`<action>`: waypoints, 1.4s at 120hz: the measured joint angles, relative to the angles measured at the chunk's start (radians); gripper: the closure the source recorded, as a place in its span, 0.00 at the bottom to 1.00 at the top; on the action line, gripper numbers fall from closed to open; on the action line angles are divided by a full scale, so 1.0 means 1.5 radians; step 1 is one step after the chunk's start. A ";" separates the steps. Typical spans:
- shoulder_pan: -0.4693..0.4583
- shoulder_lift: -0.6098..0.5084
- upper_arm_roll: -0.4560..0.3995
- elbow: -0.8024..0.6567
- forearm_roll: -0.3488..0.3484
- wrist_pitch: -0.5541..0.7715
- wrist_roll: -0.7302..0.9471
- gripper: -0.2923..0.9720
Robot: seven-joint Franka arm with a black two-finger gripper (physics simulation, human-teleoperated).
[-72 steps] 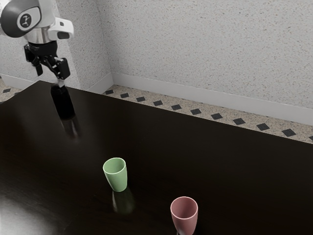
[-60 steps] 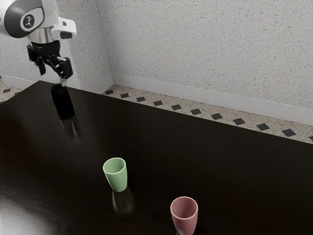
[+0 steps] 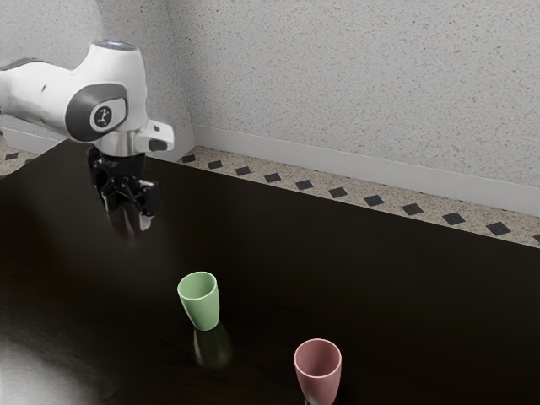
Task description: Place the left cup onto the right cup
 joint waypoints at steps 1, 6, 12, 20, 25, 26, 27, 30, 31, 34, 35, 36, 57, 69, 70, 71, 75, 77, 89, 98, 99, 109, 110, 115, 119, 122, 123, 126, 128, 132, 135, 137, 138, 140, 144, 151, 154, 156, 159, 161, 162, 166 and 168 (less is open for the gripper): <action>0.001 0.002 -0.001 -0.004 -0.001 0.003 -0.001 0.23; 0.001 0.011 -0.007 -0.017 -0.003 0.016 -0.006 0.23; -0.002 0.027 -0.010 -0.025 -0.005 0.034 -0.012 0.23; -0.002 0.052 -0.020 -0.031 -0.007 0.060 -0.019 0.23; -0.005 0.066 -0.024 -0.032 -0.009 0.076 -0.023 0.23; -0.006 0.069 -0.024 -0.033 -0.010 0.079 -0.024 0.23; -0.007 0.071 -0.024 -0.033 -0.011 0.082 -0.024 0.23; -0.010 0.079 -0.025 -0.033 -0.013 0.091 -0.027 0.23; -0.010 0.081 -0.025 -0.034 -0.013 0.094 -0.027 0.23; -0.013 0.088 -0.026 -0.034 -0.015 0.102 -0.029 0.23; -0.013 0.090 -0.026 -0.034 -0.015 0.104 -0.030 0.23; -0.014 0.092 -0.026 -0.034 -0.016 0.107 -0.031 0.23; -0.006 0.110 -0.033 -0.067 -0.038 0.156 -0.043 0.23; -0.004 0.119 -0.034 -0.079 -0.047 0.180 -0.049 0.23; -0.004 0.120 -0.035 -0.079 -0.047 0.182 -0.049 0.23; -0.005 0.121 -0.035 -0.079 -0.047 0.184 -0.049 0.23; -0.004 0.127 -0.037 -0.080 -0.049 0.191 -0.051 0.23; -0.004 0.130 -0.039 -0.080 -0.050 0.195 -0.052 0.23; -0.007 0.144 -0.043 -0.081 -0.052 0.218 -0.056 0.23; -0.006 0.151 -0.044 -0.081 -0.056 0.232 -0.058 0.23; -0.006 0.152 -0.044 -0.081 -0.057 0.234 -0.059 0.23; -0.006 0.161 -0.044 -0.080 -0.060 0.248 -0.061 0.23; -0.006 0.162 -0.044 -0.080 -0.060 0.250 -0.061 0.23; -0.006 0.166 -0.044 -0.081 -0.062 0.255 -0.063 0.23; -0.006 0.169 -0.044 -0.081 -0.062 0.259 -0.064 0.23; -0.006 0.171 -0.044 -0.081 -0.063 0.261 -0.064 0.23; -0.006 0.172 -0.044 -0.081 -0.063 0.262 -0.064 0.23; -0.006 0.173 -0.044 -0.081 -0.063 0.264 -0.065 0.23; -0.006 0.174 -0.044 -0.081 -0.064 0.265 -0.065 0.23; -0.006 0.176 -0.044 -0.081 -0.064 0.267 -0.066 0.23; -0.006 0.177 -0.044 -0.081 -0.064 0.269 -0.067 0.23; -0.006 0.178 -0.044 -0.081 -0.064 0.269 -0.067 0.24; -0.006 0.178 -0.044 -0.081 -0.064 0.270 -0.067 0.25; -0.006 0.179 -0.044 -0.081 -0.064 0.271 -0.068 0.27; -0.010 0.179 -0.044 -0.081 -0.063 0.273 -0.070 0.34; -0.017 0.179 -0.044 -0.081 -0.061 0.276 -0.077 0.46; -0.018 0.179 -0.044 -0.080 -0.059 0.277 -0.081 0.51; -0.019 0.179 -0.044 -0.080 -0.058 0.278 -0.083 0.55; -0.020 0.179 -0.044 -0.080 -0.057 0.279 -0.087 0.59; -0.021 0.179 -0.044 -0.080 -0.056 0.280 -0.090 0.61; -0.021 0.179 -0.044 -0.080 -0.056 0.280 -0.091 0.63; -0.023 0.179 -0.044 -0.080 -0.055 0.282 -0.097 0.67; -0.024 0.178 -0.044 -0.080 -0.054 0.282 -0.100 0.68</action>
